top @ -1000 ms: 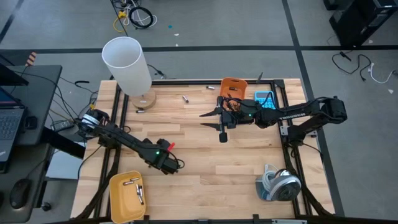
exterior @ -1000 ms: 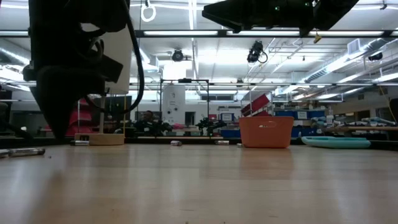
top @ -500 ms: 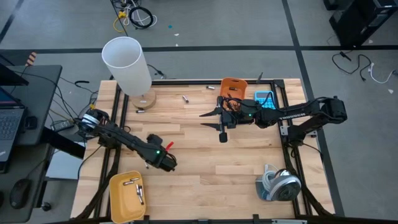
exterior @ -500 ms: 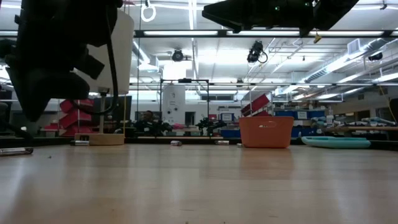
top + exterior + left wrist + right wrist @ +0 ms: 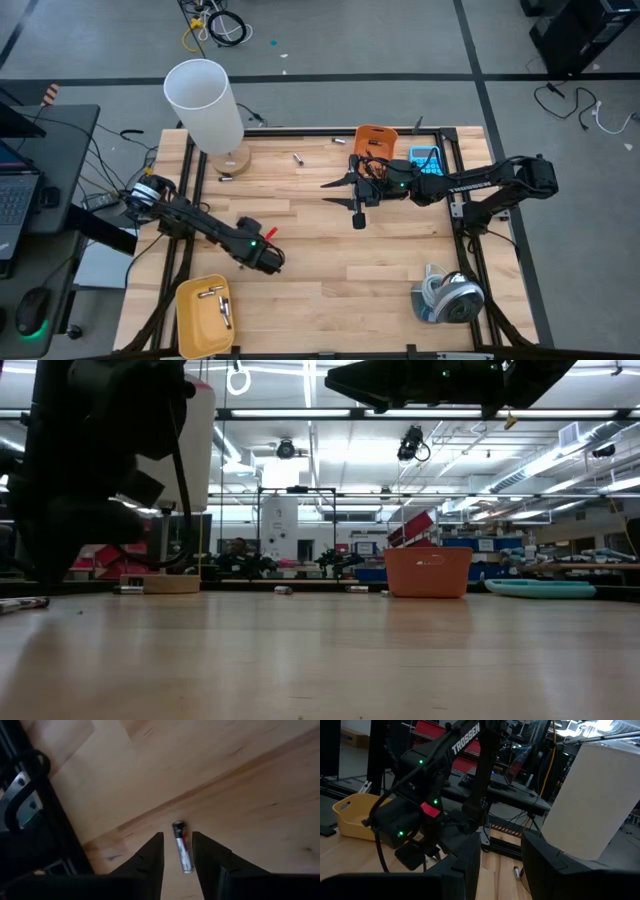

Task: Sort batteries
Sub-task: Put the silver battery into the yellow bin

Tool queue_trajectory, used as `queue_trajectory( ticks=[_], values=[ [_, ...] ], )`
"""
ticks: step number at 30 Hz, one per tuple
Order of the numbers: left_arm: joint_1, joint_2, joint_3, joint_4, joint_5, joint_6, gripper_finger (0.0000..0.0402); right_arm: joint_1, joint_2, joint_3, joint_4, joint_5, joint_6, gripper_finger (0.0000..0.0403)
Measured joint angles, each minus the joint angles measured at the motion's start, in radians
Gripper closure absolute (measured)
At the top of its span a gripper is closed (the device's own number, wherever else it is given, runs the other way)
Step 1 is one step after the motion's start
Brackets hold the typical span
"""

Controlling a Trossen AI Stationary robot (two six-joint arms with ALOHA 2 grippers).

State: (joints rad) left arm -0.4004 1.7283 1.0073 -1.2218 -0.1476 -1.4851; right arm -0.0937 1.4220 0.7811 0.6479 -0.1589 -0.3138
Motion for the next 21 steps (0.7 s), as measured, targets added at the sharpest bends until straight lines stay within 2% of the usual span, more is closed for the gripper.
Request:
queue_trajectory(
  ticks=[8,21],
  values=[
    [-0.001,-0.001,-0.045,0.063,0.059,-0.013,0.0283,0.000,0.000,0.000,-0.001,0.000,0.000,0.0275],
    [-0.017,-0.002,-0.093,0.126,0.069,-0.027,0.0283,0.000,0.000,0.000,-0.002,0.000,0.000,0.0275]
  ],
)
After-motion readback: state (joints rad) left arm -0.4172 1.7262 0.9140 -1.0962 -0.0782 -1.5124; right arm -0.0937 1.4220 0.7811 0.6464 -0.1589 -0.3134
